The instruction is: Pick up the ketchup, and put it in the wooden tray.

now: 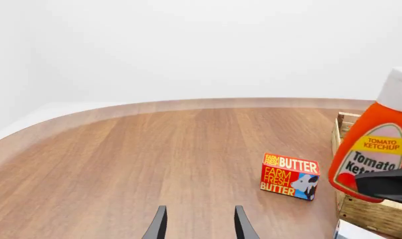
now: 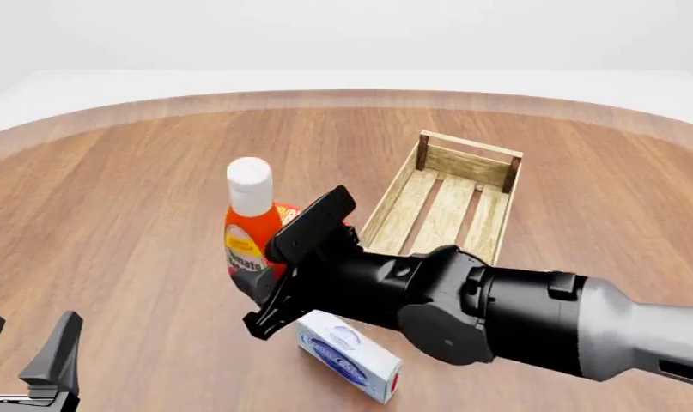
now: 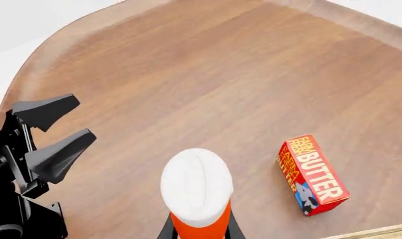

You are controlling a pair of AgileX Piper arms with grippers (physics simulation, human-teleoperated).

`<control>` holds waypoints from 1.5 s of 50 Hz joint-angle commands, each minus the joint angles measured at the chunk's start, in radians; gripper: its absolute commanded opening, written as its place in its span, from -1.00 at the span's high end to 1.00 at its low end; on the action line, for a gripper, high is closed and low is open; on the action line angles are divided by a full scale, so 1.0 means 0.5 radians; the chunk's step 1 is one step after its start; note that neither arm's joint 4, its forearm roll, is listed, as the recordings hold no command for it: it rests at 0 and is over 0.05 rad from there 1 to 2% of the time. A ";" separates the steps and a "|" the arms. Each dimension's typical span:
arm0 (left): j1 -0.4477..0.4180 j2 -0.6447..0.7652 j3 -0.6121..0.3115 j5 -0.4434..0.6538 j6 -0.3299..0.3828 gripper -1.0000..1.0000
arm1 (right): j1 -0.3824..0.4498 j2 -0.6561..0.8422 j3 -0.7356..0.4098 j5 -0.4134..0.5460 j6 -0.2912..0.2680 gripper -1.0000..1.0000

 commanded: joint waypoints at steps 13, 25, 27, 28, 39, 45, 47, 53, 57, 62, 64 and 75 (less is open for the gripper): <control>0.000 0.000 0.000 0.000 0.000 -1.00 | -0.281 -0.302 0.197 -0.012 0.143 1.00; 0.000 0.000 0.000 0.000 0.000 -1.00 | -0.550 -0.458 0.356 -0.020 0.210 1.00; 0.000 0.000 0.000 0.000 0.000 -1.00 | -0.605 -0.466 0.383 -0.028 0.220 1.00; 0.000 0.000 0.000 0.000 0.000 -1.00 | -0.628 -0.472 0.393 -0.034 0.221 1.00; 0.000 0.000 0.000 0.000 0.000 -1.00 | -0.847 -0.470 0.535 -0.124 0.281 1.00; 0.000 0.000 0.000 0.000 0.000 -1.00 | -0.951 -0.456 0.605 -0.176 0.304 1.00; 0.000 0.000 0.000 0.000 0.000 -1.00 | -0.978 -0.437 0.643 -0.214 0.310 1.00; 0.000 0.000 0.000 0.000 0.000 -1.00 | -1.075 -0.353 0.721 -0.307 0.334 1.00; 0.000 0.000 0.000 0.000 0.000 -1.00 | -1.128 -0.307 0.744 -0.340 0.337 1.00; 0.000 0.000 0.000 0.000 0.000 -1.00 | -1.252 -0.226 0.751 -0.384 0.292 1.00; 0.000 0.000 0.000 0.000 0.000 -1.00 | -1.288 -0.184 0.751 -0.409 0.302 1.00; 0.000 0.000 0.000 0.000 0.000 -1.00 | -1.456 0.005 0.660 -0.419 0.139 1.00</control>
